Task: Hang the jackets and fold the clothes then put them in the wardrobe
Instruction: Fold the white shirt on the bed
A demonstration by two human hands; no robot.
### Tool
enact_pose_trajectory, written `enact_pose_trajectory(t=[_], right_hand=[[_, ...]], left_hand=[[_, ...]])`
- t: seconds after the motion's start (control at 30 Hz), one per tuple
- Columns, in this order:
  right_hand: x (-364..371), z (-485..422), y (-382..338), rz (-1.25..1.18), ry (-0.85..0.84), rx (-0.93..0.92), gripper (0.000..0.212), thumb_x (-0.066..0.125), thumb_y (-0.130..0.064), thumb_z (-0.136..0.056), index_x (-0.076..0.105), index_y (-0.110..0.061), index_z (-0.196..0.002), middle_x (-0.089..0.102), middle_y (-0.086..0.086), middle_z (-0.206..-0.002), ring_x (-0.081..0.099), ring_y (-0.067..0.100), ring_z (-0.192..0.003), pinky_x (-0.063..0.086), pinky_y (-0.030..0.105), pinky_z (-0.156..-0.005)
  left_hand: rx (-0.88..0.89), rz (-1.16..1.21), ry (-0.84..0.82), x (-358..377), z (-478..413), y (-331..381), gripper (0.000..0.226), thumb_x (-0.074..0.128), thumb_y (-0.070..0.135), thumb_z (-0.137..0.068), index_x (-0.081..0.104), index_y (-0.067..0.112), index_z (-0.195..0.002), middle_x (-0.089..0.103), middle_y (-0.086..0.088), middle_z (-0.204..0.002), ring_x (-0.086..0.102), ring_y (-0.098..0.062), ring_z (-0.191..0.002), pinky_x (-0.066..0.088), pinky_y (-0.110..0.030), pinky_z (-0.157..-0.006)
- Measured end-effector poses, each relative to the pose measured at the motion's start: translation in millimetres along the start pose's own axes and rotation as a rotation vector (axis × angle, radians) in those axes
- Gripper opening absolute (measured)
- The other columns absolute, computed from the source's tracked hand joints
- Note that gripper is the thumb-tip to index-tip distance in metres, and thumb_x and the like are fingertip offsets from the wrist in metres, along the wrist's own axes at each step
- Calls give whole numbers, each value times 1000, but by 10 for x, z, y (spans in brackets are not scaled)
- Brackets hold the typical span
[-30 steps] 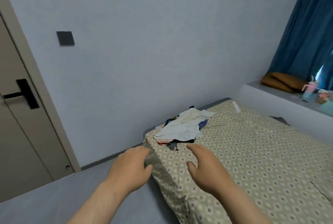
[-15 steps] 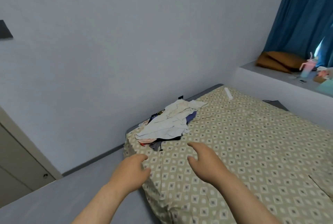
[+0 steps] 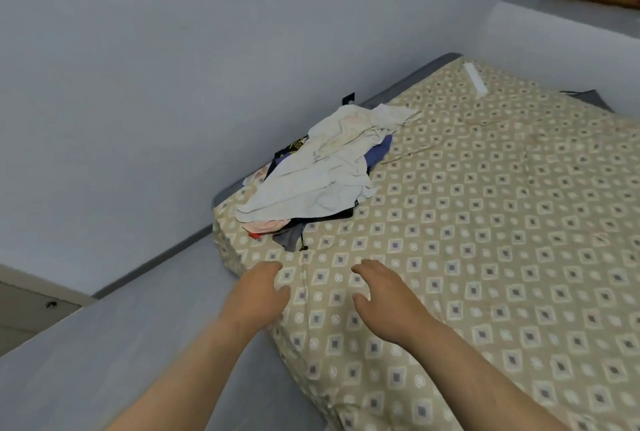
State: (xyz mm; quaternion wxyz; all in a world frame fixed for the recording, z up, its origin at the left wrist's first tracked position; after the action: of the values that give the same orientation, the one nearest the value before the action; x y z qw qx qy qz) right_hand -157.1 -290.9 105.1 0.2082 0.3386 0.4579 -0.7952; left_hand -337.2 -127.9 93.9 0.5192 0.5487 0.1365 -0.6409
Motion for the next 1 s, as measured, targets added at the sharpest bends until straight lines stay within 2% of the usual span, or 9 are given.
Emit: enact_pose_trajectory(t=[0.17,0.3,0.37,0.43,0.5,0.67,0.77,0.87,1.0], right_hand=[[482,-1125,574,67,-116,49,56,44,-25,-101,30,-23,-155,12,-1,-167,15,17,-152,21,33,-119],[720,-1857,886,137,-183,92,60,45,-24,-100,24,-22,-157,10,1,-167,13,21,-152,23,38,-119],[802,-2136,978,150,-182,125,64,46,-23,-99,21,-22,-158,11,3,-167,13,23,-152,24,40,-119],[889,-2350,1066,233,-185,176,69,48,-24,-96,17,-24,-158,11,6,-166,13,28,-151,26,44,-117],[982,-2497,1184,408,-202,257,78,54,-30,-92,10,-27,-157,6,9,-164,9,36,-150,27,52,-115],[1287,-2595,1543,358,-342,398,95,58,-43,-92,-10,-35,-157,-24,6,-164,-16,39,-151,20,66,-116],[1355,-2588,1696,274,-322,374,96,59,-45,-92,-11,-37,-157,-28,3,-163,-22,36,-150,12,66,-117],[1364,-2591,1763,226,-310,355,98,61,-48,-90,-10,-39,-157,-28,0,-163,-23,33,-150,9,65,-117],[1402,-2581,1800,183,-275,355,94,57,-54,-89,-7,-40,-157,-26,-1,-164,-23,32,-150,7,64,-118]], left_hand=[[44,-27,-34,571,-1204,-406,46,51,30,-97,48,21,-142,48,4,-145,45,-18,-132,35,-30,-106],[133,20,-15,894,-1943,-569,20,57,19,-93,60,12,-111,55,2,-117,55,-24,-107,47,-36,-82],[196,1,41,962,-2353,-587,5,54,15,-92,54,13,-88,51,2,-97,53,-25,-91,37,-33,-70],[251,-112,-2,1042,-2757,-621,21,48,16,-96,60,14,-114,50,-8,-129,48,-31,-119,38,-32,-86],[237,-340,-111,1115,-3101,-649,46,41,20,-101,43,27,-146,15,-7,-163,17,-31,-148,29,-41,-114],[225,-413,-211,1257,-3611,-653,57,36,22,-103,17,28,-157,-9,-5,-166,-2,-28,-152,20,-48,-120],[253,-397,-131,1263,-3746,-681,50,41,16,-101,34,23,-150,14,-9,-163,24,-31,-144,30,-42,-113],[244,-267,48,1198,-3837,-626,31,51,15,-98,59,10,-128,54,-13,-134,50,-32,-121,39,-39,-99],[128,-80,162,1042,-3877,-496,36,55,-1,-81,62,13,-114,63,-15,-113,57,-37,-106,44,-37,-85]])
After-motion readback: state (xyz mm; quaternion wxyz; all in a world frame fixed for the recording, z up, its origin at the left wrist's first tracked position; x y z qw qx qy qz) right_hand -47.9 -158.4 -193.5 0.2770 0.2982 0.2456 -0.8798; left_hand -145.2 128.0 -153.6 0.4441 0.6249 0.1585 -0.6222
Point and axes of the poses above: each hand's wrist, its own z-axis away from the middle knuckle, its own x-axis out of the palm, y = z × x, the point moved 1 cm from there along -z, towards the middle knuckle
